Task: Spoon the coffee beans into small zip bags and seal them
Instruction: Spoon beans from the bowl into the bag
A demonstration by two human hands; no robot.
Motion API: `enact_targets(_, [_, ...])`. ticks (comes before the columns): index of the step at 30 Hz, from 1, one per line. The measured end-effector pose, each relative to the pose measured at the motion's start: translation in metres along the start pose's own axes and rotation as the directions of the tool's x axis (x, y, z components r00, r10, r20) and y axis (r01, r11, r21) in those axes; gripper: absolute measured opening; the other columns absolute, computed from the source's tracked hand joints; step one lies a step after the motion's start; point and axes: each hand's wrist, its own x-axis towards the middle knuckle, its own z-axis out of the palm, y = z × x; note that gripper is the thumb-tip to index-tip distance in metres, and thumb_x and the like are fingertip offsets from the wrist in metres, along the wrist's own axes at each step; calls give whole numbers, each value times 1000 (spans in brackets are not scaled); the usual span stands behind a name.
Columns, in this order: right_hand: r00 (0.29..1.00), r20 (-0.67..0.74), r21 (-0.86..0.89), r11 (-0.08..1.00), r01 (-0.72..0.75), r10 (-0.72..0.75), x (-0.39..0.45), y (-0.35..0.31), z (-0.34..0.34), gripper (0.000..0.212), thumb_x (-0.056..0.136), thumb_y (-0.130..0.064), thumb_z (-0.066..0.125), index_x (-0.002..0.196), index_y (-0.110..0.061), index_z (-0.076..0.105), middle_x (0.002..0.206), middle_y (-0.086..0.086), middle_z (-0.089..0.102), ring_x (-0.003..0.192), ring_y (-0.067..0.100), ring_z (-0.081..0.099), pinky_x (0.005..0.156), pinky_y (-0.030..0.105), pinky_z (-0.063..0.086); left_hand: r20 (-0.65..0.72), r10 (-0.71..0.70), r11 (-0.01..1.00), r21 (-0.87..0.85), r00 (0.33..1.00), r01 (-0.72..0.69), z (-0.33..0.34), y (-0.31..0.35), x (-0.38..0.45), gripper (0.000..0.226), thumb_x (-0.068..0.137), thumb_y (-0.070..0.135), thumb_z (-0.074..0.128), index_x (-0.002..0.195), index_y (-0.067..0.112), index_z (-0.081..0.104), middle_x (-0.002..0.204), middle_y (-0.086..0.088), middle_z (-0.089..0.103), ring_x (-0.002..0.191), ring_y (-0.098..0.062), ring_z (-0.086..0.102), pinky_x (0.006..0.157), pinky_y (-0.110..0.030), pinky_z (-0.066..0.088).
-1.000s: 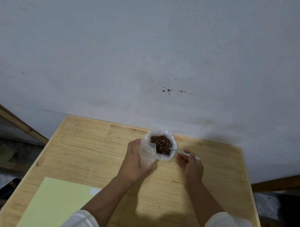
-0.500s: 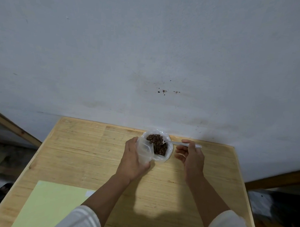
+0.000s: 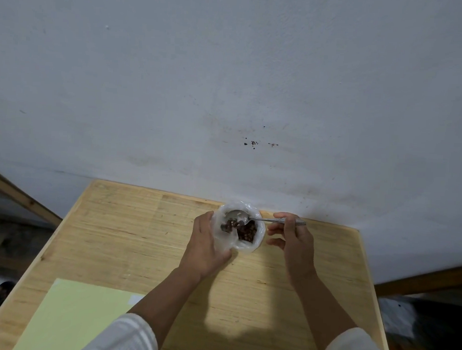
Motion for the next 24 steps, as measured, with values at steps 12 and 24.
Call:
enact_targets(12, [947, -318, -342, 937, -65, -50, -2, 41, 7, 26, 100, -18, 37, 89, -12, 59, 66, 4, 59, 44, 9, 55, 43, 13, 46, -64, -18, 992, -122, 998, 10, -5, -14, -29, 96, 64, 31, 80, 139, 10, 25, 124, 11, 24, 112, 0, 29, 82, 10, 20])
enact_targets(24, [869, -338, 124, 932, -340, 362, 5, 40, 6, 26, 99, -15, 37, 90, -9, 61, 73, 10, 63, 60, 18, 59, 48, 24, 47, -71, -47, 988, -153, 996, 35, -4, -16, -32, 98, 65, 33, 79, 141, 10, 22, 131, 6, 26, 111, 0, 31, 81, 10, 22])
